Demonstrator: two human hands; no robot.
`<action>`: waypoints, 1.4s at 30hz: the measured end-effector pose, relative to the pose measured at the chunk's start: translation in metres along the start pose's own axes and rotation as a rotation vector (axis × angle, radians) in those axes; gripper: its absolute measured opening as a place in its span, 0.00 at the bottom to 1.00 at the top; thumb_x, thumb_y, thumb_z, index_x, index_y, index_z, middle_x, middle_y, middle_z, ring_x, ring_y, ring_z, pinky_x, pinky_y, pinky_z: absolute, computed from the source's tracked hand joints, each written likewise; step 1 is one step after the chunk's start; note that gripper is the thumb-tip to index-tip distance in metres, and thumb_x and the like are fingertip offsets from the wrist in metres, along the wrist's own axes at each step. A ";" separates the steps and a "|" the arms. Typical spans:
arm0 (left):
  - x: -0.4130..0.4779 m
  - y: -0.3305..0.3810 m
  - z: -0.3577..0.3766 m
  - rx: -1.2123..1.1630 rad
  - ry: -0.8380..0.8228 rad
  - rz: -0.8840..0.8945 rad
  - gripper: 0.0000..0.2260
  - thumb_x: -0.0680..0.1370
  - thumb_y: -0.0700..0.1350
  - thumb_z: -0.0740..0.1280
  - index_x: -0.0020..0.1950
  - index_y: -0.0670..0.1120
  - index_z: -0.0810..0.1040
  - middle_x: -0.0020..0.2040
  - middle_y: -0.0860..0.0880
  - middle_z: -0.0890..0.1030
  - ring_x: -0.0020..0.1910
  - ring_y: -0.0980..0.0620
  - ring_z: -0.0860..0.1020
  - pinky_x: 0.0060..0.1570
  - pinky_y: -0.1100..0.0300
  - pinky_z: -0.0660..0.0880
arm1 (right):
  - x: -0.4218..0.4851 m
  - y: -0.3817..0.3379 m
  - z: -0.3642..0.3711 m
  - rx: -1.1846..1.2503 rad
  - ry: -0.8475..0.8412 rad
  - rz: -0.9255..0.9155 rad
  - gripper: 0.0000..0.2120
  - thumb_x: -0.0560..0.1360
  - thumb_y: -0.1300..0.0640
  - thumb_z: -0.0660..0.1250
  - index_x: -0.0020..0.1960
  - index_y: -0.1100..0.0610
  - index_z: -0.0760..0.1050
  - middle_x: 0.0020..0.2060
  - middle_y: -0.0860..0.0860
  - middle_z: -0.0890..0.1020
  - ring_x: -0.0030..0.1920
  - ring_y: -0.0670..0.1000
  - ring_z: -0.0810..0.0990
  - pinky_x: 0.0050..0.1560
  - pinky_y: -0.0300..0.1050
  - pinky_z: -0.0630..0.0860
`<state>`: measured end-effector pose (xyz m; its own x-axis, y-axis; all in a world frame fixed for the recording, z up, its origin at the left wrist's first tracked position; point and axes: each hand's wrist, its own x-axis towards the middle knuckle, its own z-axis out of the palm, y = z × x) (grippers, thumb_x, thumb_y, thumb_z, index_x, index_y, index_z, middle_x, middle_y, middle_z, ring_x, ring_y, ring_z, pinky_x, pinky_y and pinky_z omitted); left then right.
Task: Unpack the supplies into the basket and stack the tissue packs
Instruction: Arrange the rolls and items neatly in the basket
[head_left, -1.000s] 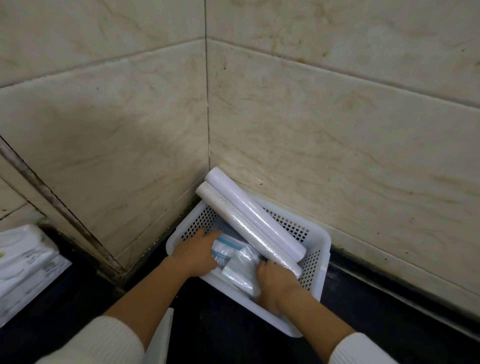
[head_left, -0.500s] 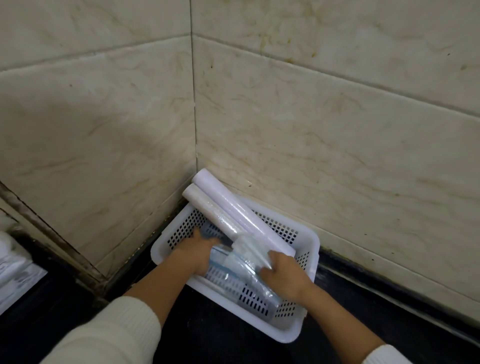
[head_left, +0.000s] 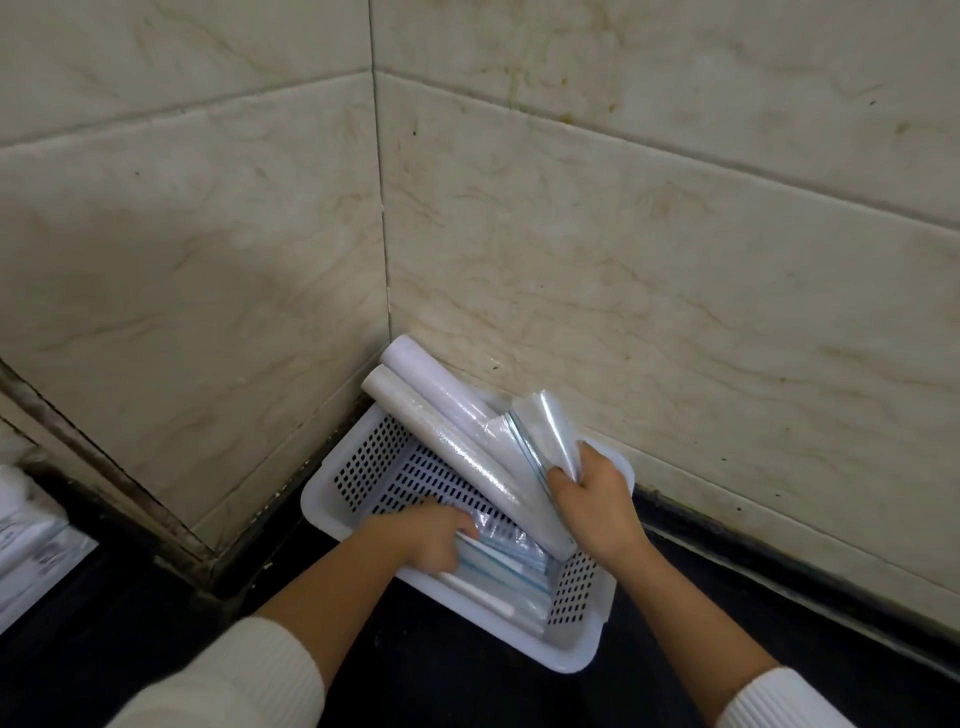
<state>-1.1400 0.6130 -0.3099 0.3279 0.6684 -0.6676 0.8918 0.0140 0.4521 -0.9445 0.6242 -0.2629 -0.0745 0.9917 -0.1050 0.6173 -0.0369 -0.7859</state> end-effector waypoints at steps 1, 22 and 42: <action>0.001 0.006 0.004 0.004 -0.004 -0.012 0.21 0.76 0.38 0.63 0.68 0.53 0.71 0.65 0.43 0.67 0.56 0.46 0.75 0.57 0.52 0.77 | 0.001 -0.001 -0.001 -0.007 0.020 -0.004 0.08 0.77 0.59 0.61 0.39 0.56 0.68 0.31 0.50 0.75 0.29 0.47 0.72 0.29 0.40 0.67; -0.070 -0.090 0.029 -0.442 0.923 -0.102 0.26 0.83 0.45 0.53 0.79 0.50 0.46 0.78 0.46 0.56 0.75 0.47 0.57 0.75 0.48 0.55 | 0.005 -0.029 0.133 -0.552 -0.459 -0.139 0.29 0.74 0.42 0.64 0.68 0.58 0.64 0.62 0.58 0.75 0.60 0.58 0.75 0.59 0.52 0.73; -0.088 -0.070 0.035 -0.248 0.898 -0.308 0.29 0.82 0.55 0.50 0.78 0.49 0.40 0.76 0.41 0.58 0.74 0.42 0.56 0.72 0.41 0.57 | -0.021 -0.035 0.092 -0.239 -0.384 -0.213 0.28 0.77 0.50 0.66 0.74 0.57 0.64 0.71 0.51 0.71 0.69 0.52 0.70 0.66 0.38 0.60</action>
<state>-1.2210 0.5270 -0.3034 -0.3590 0.9249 -0.1253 0.7742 0.3701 0.5136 -1.0365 0.5937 -0.2894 -0.4735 0.8554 -0.2099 0.7162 0.2351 -0.6571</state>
